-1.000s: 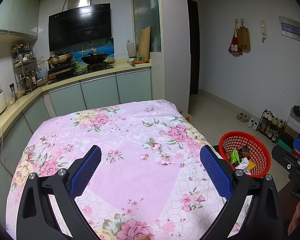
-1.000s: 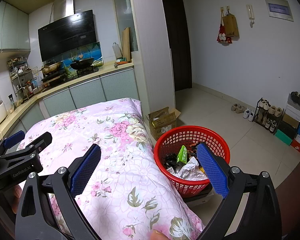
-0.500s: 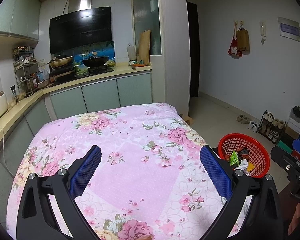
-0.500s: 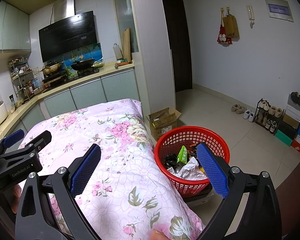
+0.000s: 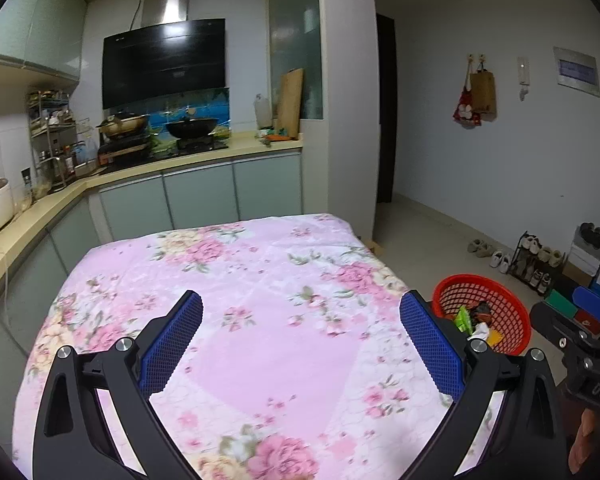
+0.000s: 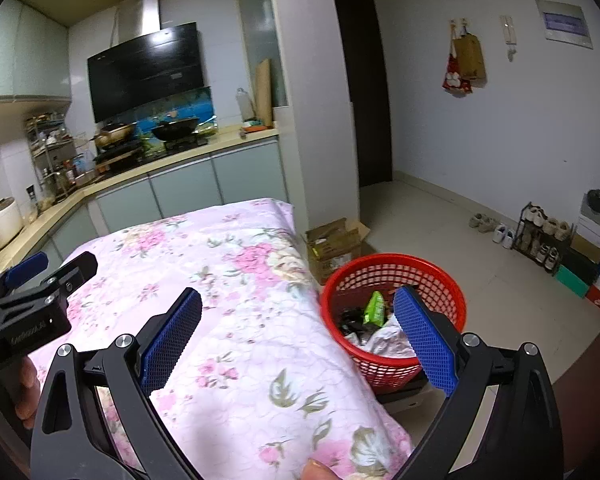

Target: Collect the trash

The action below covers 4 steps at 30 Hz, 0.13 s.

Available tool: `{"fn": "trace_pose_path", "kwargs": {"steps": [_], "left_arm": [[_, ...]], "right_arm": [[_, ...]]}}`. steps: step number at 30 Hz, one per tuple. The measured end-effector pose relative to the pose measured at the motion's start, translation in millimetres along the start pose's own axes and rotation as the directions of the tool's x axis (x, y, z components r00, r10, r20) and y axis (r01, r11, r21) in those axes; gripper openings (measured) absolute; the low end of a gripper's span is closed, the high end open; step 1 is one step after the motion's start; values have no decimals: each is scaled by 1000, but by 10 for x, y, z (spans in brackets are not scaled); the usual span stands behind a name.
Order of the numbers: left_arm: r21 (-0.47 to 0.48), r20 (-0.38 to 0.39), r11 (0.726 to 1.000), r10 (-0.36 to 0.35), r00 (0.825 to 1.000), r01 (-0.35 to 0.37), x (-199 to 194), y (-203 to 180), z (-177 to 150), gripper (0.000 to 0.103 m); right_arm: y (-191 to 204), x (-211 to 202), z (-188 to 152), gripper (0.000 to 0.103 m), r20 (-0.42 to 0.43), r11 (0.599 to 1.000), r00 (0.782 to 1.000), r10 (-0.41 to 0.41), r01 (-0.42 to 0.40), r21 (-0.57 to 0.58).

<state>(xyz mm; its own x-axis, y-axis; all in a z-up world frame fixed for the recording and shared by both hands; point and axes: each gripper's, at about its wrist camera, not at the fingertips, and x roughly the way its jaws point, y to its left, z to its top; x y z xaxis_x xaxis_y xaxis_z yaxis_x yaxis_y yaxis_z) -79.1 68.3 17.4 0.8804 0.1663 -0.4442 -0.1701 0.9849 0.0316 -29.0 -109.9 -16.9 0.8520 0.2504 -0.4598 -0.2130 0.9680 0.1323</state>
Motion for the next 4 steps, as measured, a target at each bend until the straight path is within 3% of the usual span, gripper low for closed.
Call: {"fn": "trace_pose_path", "kwargs": {"steps": [4], "left_arm": [[-33, -4, 996, 79, 997, -79, -35, 256, -30, 96]], "right_arm": [[328, 49, -195, 94, -38, 996, 996, 81, -83, -39]]}}
